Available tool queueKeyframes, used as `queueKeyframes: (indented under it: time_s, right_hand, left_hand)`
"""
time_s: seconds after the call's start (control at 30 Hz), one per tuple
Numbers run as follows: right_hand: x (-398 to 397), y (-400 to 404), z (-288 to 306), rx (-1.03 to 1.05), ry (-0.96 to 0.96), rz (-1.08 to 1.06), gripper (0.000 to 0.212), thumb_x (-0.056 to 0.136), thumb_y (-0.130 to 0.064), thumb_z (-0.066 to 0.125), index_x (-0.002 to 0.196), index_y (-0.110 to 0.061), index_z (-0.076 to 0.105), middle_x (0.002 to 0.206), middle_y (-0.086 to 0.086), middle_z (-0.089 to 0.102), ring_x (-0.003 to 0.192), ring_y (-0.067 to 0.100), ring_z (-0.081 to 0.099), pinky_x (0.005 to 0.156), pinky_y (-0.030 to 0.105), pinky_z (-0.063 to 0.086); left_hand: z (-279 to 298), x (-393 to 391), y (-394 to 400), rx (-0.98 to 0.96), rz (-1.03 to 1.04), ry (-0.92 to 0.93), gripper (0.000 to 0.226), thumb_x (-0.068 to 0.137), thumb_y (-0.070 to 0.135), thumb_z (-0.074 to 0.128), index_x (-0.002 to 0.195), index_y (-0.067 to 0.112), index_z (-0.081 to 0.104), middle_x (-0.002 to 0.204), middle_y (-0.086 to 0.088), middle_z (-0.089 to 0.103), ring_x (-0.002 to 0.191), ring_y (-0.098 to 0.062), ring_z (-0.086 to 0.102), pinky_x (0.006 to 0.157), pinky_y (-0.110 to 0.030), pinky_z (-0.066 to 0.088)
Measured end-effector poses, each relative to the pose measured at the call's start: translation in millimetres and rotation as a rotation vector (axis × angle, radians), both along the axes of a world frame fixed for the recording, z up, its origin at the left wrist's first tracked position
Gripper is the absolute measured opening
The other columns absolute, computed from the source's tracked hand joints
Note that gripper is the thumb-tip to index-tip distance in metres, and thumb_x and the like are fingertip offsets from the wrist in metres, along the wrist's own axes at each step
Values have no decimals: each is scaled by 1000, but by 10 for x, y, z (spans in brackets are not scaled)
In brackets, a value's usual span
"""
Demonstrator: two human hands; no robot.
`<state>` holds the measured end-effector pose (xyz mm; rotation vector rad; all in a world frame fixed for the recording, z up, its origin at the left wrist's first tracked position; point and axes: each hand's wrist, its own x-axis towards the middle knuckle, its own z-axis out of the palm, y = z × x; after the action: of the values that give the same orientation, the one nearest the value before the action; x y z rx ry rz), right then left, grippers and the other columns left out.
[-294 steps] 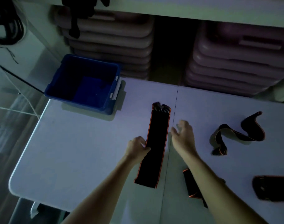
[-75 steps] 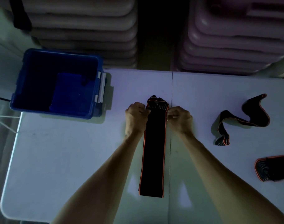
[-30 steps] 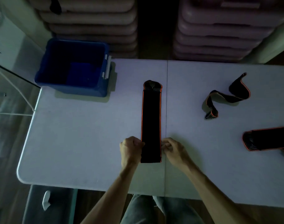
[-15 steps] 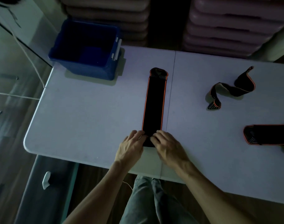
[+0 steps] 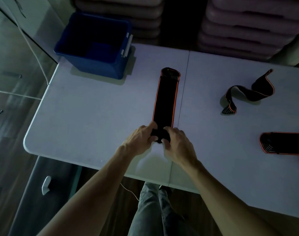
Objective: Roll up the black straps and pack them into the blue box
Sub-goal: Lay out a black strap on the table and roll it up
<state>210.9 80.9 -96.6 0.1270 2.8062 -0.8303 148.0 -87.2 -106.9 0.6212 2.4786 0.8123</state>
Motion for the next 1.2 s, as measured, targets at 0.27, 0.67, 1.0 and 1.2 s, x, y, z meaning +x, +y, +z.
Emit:
queueKeyframes:
  time_s: [0.27, 0.67, 1.0, 1.2]
  right_hand:
    - [81, 48, -58, 170, 184, 137, 57, 86, -27, 70, 138, -12, 51, 130, 8, 52, 119, 23, 52, 87, 32, 57]
    - [-221, 126, 54, 220, 88, 278, 48, 87, -16, 62, 134, -10, 56, 109, 8, 64, 105, 28, 55, 88, 37, 48]
    - [-489, 251, 95, -16, -148, 187, 40, 89, -25, 61, 128, -17, 62, 123, -2, 52, 111, 19, 44, 87, 32, 50]
    - [-682, 278, 93, -147, -197, -9, 30, 92, -22, 55, 121, -19, 62, 111, 1, 62, 101, 23, 59, 82, 40, 56]
  left_hand:
    - [-141, 19, 104, 47, 165, 40, 28, 90, 13, 64, 117, 6, 60, 95, -19, 56, 87, -36, 55, 77, -43, 51]
    - [-63, 39, 22, -68, -15, 218, 52, 73, 17, 66, 124, 12, 57, 124, -1, 55, 115, -24, 48, 81, -33, 49]
    - [-5, -309, 80, -43, -86, 164, 36, 70, 33, 55, 101, 17, 63, 102, 6, 64, 98, -20, 53, 70, -40, 53]
    - [91, -549, 248, -138, -50, 70, 33, 81, 37, 51, 103, 16, 66, 101, 1, 64, 100, -21, 51, 75, -42, 53]
